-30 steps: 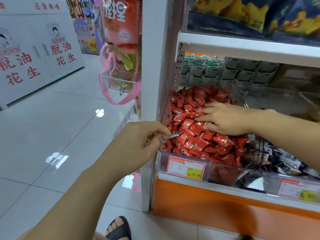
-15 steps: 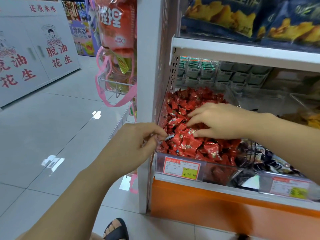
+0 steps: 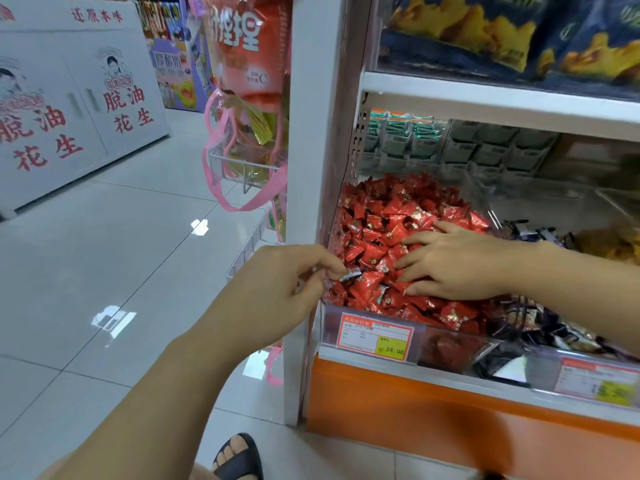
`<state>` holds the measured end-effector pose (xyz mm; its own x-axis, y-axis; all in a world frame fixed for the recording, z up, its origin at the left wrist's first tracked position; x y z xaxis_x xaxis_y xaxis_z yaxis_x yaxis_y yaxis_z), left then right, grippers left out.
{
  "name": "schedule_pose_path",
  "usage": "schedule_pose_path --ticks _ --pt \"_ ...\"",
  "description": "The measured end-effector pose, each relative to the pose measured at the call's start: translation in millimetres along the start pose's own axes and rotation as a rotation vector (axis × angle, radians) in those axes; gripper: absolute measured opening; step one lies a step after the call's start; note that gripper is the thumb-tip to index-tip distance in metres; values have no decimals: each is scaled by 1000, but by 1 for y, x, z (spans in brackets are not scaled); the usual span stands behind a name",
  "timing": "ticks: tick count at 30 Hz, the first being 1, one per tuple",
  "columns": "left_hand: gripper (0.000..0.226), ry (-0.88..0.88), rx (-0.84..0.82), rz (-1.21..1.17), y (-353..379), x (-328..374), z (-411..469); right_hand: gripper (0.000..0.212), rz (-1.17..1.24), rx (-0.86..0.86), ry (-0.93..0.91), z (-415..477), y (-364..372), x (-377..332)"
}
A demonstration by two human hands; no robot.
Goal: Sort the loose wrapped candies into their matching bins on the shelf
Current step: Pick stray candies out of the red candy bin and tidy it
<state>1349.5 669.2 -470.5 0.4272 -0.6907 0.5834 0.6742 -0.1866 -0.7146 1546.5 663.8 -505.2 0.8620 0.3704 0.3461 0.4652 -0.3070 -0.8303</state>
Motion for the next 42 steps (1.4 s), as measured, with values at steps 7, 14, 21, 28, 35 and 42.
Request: schedule_pose_path --ticks 7,14,21,28,35,42 --pt "28 9 -5 9 0 1 0 44 211 93 -14 -6 -12 2" --pt "29 29 5 16 1 2 0 47 149 392 -175 5 -40 -36" --pt "28 8 -8 2 0 0 1 31 24 359 -150 17 -23 -26" --pt "29 -7 -17 -23 1 -1 0 31 5 322 -67 7 -16 11" --pt "28 -16 -33 -12 1 -1 0 31 184 360 -100 6 -29 4" --pt "27 -8 -28 -12 1 -1 0 46 110 397 13 25 -25 -15"
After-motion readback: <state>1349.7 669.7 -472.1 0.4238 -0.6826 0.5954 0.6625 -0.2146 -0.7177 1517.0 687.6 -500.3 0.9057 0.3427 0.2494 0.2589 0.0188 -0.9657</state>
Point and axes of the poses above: each hand's wrist, its own z-axis towards the middle knuckle, its own y-axis out of the palm, x = y × z, the point moved 7 cm from there along z, towards the middle knuckle, and after that the axes turned 2 degrees about z, right-handed, at the moved point
